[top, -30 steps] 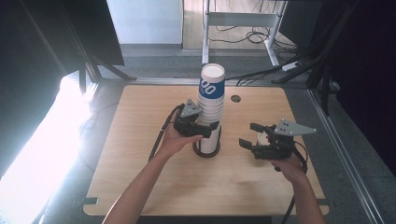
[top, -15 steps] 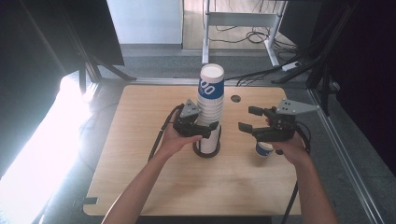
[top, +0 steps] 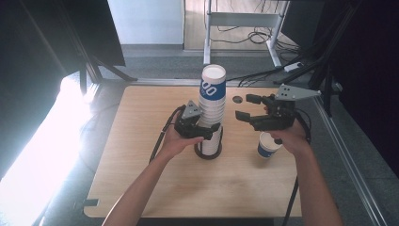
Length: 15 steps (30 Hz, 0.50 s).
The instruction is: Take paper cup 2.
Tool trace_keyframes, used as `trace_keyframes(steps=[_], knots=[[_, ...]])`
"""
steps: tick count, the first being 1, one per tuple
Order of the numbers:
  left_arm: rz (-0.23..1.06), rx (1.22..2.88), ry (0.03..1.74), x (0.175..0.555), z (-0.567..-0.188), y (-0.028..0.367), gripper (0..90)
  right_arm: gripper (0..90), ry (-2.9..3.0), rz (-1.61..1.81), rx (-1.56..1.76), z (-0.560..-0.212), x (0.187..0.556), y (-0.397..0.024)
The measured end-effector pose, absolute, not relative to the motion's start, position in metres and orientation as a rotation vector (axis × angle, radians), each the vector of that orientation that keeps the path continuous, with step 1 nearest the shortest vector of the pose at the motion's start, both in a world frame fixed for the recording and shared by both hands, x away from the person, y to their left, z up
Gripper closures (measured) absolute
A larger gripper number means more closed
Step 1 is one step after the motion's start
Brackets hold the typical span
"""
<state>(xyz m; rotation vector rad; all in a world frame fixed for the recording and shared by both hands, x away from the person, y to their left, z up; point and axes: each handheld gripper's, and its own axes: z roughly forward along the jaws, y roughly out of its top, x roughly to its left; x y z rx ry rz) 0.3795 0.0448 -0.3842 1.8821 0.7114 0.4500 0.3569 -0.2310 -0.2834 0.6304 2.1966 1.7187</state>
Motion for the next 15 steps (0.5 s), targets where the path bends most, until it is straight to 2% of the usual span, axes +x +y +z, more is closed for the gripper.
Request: trace_keyframes(steps=[15], knots=[[0.452,1.887,0.707,0.379,-0.384,0.044,13.2,22.3,2.196,1.724,0.634,-0.274,0.369,-0.218]])
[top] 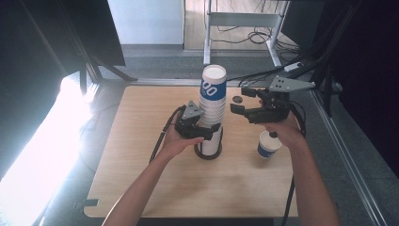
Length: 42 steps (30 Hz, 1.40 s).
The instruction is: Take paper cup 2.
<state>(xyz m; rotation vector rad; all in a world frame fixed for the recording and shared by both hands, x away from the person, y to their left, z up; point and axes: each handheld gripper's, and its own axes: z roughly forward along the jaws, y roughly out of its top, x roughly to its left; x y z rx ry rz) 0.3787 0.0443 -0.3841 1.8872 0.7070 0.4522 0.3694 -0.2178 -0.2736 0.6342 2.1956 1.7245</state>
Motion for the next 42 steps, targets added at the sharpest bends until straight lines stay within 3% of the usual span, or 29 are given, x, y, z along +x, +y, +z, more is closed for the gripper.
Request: trace_keyframes(steps=[42], knots=[[0.456,1.893,0.705,0.376,-0.384,0.042,13.3,17.9,2.214,1.713,0.612,-0.244,0.402,-0.159]])
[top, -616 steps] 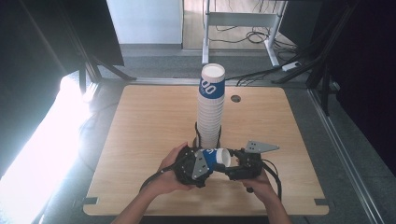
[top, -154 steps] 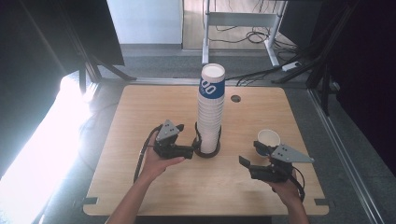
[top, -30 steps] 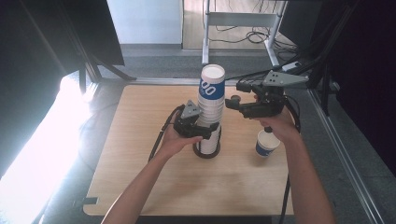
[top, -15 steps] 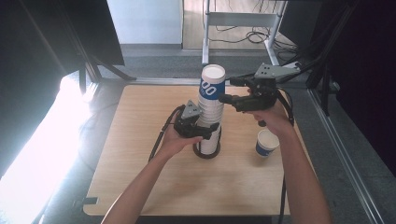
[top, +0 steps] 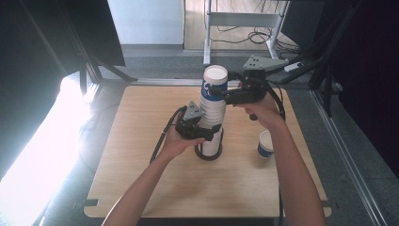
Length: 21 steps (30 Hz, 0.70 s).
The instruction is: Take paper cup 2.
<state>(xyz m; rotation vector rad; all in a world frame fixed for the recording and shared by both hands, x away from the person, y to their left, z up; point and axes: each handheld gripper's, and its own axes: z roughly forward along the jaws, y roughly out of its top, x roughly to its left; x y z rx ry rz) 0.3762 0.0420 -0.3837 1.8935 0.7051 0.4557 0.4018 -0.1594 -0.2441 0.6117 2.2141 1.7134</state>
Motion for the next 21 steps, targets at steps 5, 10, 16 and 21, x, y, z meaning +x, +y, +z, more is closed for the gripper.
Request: trace_keyframes(steps=[5,10,16,21], knots=[[0.455,1.894,0.705,0.376,-0.384,0.041,13.3,18.7,2.216,1.715,0.612,-0.242,0.405,-0.154],[0.456,1.893,0.705,0.376,-0.384,0.041,13.3,24.1,2.206,1.699,0.619,-0.242,0.406,-0.149],[0.457,1.894,0.705,0.376,-0.384,0.041,13.3,26.2,2.199,1.703,0.607,-0.241,0.406,-0.148],[0.463,1.896,0.704,0.376,-0.383,0.041,13.3,26.5,2.168,1.737,0.611,-0.238,0.405,-0.150]])
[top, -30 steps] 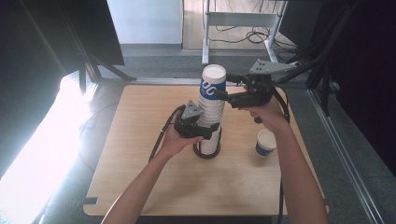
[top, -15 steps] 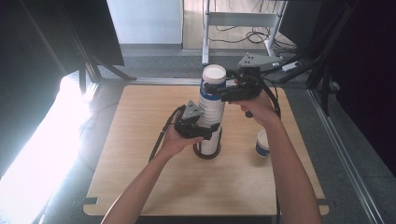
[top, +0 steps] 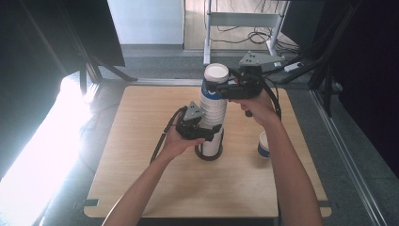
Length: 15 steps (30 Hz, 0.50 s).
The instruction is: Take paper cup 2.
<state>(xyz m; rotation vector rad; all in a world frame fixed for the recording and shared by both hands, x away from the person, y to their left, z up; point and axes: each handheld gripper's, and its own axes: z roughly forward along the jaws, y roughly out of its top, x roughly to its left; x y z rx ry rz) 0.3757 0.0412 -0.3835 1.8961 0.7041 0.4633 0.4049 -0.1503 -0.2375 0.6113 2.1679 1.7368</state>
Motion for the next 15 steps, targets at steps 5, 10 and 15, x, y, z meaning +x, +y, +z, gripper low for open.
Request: trace_keyframes(steps=[5,10,15], knots=[[0.463,1.895,0.706,0.375,-0.384,0.041,13.3,26.8,2.147,1.742,0.614,-0.234,0.403,-0.152],[0.464,1.897,0.706,0.375,-0.383,0.040,13.3,27.1,2.121,1.765,0.611,-0.227,0.401,-0.154],[0.457,1.896,0.708,0.375,-0.383,0.040,13.3,27.2,2.082,1.790,0.603,-0.218,0.397,-0.158]])
